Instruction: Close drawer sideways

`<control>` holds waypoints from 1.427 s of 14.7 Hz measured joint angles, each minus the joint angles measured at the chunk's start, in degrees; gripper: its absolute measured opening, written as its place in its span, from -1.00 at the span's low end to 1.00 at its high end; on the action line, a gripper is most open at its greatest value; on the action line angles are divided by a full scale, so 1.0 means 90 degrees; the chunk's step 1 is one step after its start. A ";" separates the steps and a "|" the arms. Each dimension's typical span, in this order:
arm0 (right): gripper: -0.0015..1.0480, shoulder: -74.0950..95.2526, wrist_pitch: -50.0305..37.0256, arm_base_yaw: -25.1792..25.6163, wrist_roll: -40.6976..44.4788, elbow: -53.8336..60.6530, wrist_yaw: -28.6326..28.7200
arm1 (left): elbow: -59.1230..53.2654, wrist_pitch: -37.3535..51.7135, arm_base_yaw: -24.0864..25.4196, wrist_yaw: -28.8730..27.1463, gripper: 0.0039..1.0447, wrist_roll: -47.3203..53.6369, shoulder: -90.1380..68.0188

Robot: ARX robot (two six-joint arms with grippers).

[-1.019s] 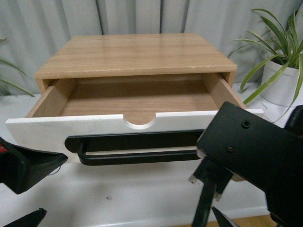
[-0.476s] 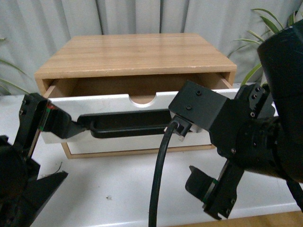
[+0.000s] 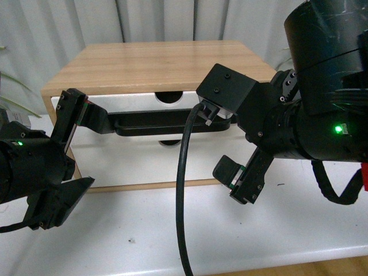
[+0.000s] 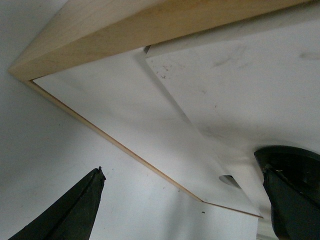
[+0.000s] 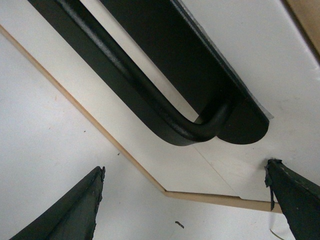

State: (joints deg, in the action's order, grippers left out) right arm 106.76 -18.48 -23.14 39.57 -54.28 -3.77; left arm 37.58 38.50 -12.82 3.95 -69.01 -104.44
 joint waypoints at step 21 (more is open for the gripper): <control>0.87 -0.9228 0.3109 -0.0631 -0.3951 0.4172 -0.3616 | -0.3303 -0.5025 0.1501 -0.0172 0.88 0.8789 1.0479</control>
State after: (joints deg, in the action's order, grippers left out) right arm 23.70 9.50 -28.82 4.01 -16.73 -36.32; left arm 7.86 -6.72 0.69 2.39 10.09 -10.13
